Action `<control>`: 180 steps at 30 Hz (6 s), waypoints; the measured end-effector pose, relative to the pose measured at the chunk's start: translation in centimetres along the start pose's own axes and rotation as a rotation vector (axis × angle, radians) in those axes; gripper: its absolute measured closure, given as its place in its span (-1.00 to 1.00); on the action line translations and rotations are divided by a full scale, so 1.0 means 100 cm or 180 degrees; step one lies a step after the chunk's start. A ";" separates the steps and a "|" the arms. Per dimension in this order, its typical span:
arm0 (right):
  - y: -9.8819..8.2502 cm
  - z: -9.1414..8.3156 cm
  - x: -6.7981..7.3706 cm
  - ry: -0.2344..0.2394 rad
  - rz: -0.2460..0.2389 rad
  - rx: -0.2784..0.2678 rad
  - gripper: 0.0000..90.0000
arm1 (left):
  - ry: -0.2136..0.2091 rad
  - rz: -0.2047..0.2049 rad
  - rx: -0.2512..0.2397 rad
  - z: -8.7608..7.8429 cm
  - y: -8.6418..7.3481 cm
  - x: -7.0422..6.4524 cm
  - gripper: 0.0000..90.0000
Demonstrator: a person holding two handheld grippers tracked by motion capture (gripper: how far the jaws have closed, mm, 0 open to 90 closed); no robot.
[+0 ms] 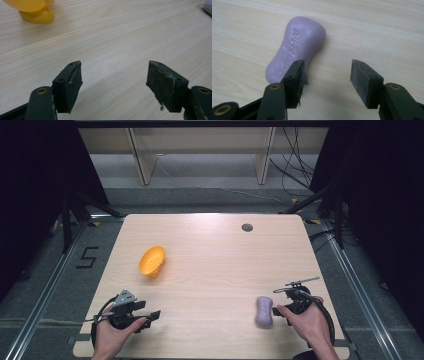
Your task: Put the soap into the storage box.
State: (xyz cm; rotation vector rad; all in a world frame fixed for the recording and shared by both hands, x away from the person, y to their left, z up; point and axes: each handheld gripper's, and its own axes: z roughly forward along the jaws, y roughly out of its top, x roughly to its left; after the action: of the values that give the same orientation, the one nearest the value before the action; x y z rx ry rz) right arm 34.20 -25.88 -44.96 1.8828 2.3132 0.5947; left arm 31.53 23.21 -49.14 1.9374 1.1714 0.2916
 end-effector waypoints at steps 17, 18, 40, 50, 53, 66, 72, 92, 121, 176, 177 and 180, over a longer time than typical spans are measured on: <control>0.025 0.002 0.033 0.0037 0.0181 0.0404 -0.09 | -0.0032 0.0017 0.0066 0.004 0.003 0.003 -0.38; 0.026 0.006 0.032 -0.0003 0.0092 0.0382 -0.09 | -0.0032 0.0017 0.0066 0.004 0.003 0.003 -0.38; 0.044 0.032 0.043 -0.0209 0.0362 0.0810 -0.18 | -0.0020 -0.0048 0.0039 0.001 -0.003 0.004 -0.38; 0.044 0.037 0.045 -0.0208 0.0433 0.0841 -0.22 | -0.0039 -0.0069 0.0021 0.002 -0.003 0.004 -0.38; 0.044 0.039 0.045 -0.0225 0.0405 0.0890 -0.21 | -0.0039 -0.0068 0.0024 0.002 -0.003 0.004 -0.38; 0.045 0.044 0.041 -0.0270 -0.0029 0.1022 0.09 | -0.0038 0.0000 0.0103 0.002 -0.003 0.005 -0.38; 0.046 0.045 0.042 -0.0306 -0.0269 0.1010 0.08 | -0.0048 -0.0039 0.0048 0.003 -0.003 0.004 -0.37; 0.044 0.050 0.038 -0.0118 -0.0673 0.0970 0.12 | -0.0070 0.0011 0.0078 0.003 -0.003 0.003 -0.36; 0.011 0.022 0.038 -0.0276 -0.1876 -0.0223 0.12 | -0.0091 0.0031 0.0030 0.004 -0.003 0.003 -0.34; -0.018 0.010 0.127 -0.1775 -0.4169 -0.1526 0.12 | -0.1681 0.0570 -0.0287 0.092 0.116 -0.121 -0.02; -0.018 0.011 0.128 -0.1770 -0.4209 -0.1525 0.12 | -0.1688 0.0564 -0.0278 0.092 0.116 -0.122 0.00; -0.017 0.011 0.129 -0.1789 -0.4354 -0.1547 0.12 | -0.1741 0.0533 -0.0233 0.096 0.115 -0.125 0.01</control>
State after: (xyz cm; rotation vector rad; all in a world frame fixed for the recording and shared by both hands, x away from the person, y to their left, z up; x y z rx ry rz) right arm 30.01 -13.56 -44.50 0.0247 2.1110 0.2870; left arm 37.44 5.37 -43.93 1.8864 0.6342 -0.1080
